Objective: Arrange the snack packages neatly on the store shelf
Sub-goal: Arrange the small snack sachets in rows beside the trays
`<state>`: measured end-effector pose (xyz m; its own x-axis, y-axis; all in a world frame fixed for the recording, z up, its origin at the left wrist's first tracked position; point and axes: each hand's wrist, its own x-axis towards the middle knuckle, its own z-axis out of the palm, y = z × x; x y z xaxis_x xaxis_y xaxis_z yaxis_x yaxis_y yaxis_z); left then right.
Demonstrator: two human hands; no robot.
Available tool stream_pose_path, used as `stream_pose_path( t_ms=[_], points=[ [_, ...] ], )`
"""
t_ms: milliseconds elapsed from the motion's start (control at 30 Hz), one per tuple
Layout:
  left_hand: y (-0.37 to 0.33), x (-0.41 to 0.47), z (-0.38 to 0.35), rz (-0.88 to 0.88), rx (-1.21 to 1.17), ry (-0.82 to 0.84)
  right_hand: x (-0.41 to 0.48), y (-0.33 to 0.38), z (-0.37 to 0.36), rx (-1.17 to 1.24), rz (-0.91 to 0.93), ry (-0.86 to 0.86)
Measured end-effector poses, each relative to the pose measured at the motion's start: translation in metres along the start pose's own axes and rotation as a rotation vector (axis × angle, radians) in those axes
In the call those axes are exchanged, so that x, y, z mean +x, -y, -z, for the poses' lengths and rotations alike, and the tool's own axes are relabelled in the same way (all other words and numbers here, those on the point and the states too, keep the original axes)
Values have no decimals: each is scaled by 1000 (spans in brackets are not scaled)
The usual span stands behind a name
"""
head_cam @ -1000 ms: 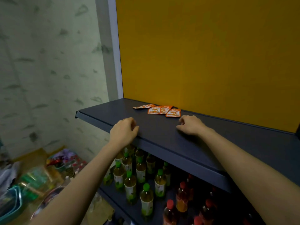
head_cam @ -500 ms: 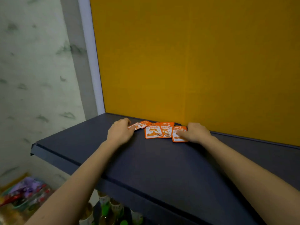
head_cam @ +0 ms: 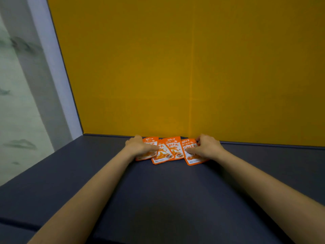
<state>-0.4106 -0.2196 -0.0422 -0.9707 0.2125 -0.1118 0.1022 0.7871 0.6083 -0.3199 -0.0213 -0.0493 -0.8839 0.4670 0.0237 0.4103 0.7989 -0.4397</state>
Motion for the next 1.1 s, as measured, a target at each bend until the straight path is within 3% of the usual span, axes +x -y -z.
stream_pose_path(
  t_ms=[133,300,500,667,900,1100],
  points=[
    [-8,5,-14,13,-102,22,-7,7,-3,52,-60,-14],
    [-26,3,-28,-7,-29,26,-15,13,-2,153,-120,-15],
    [-39,-6,-48,-127,-23,4,-14,14,-5,438,-157,7],
    [-38,-11,-51,-168,-303,55,-21,26,-9,675,-129,-12],
    [-33,-11,-48,-202,-591,223,-19,31,-21,755,-170,-85],
    [-34,-18,-43,-191,-809,257,-33,35,-15,936,-218,-133]
  ],
)
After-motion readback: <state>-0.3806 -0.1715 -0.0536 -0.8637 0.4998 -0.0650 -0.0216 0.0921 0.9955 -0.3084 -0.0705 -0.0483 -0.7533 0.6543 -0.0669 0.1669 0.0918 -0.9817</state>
